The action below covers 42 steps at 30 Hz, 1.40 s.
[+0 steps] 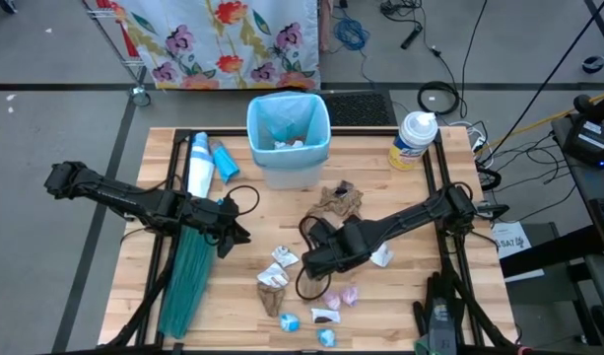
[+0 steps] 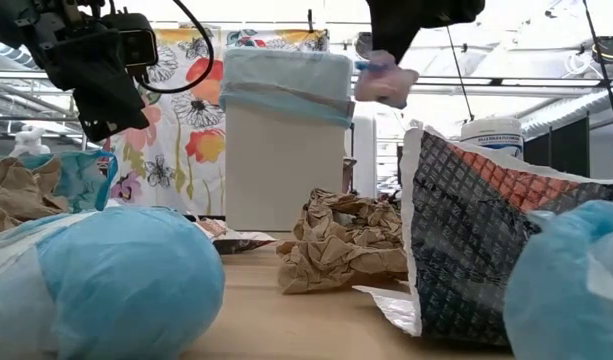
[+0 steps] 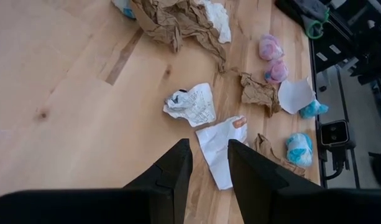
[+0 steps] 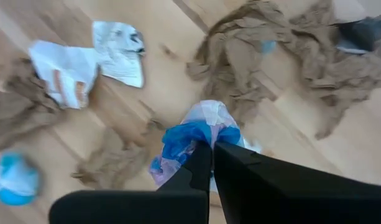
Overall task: Place trash/remove bag and relplace
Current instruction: Put the pink plastic into the white trash bin
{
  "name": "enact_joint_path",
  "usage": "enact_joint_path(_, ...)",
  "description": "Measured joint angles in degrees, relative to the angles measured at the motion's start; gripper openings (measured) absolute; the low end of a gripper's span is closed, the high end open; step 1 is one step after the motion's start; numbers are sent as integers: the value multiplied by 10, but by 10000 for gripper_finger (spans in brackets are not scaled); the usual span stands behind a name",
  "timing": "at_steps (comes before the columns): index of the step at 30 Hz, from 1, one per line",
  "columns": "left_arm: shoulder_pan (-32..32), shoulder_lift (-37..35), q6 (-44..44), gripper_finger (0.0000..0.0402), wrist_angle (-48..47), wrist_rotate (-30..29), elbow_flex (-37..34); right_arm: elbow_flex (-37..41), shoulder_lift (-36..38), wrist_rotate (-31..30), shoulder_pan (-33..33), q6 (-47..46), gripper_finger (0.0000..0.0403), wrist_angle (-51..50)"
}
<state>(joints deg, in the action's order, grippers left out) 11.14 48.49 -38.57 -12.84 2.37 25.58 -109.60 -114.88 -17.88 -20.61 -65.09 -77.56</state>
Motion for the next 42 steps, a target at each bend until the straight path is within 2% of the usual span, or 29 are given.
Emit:
enact_joint_path(15, 0, 0, 0, 109, 0, 0, 0, 0, 61, -6, 19, 205, 0, -61)
enact_joint_path(19, 0, 0, 0, 109, 0, 0, 0, 0, 86, -32, 17, 234, 0, -78)
enact_joint_path(28, 0, 0, 0, 109, 0, 0, 0, 6, 131, -47, 17, 281, 0, -95)
enact_joint_path(34, 0, 0, 0, 109, 0, 0, 0, 89, 179, -47, 10, 264, 0, -83)
enact_joint_path(42, 0, 0, 0, 109, 0, 0, 0, 212, 273, -42, -16, 205, 0, -8)
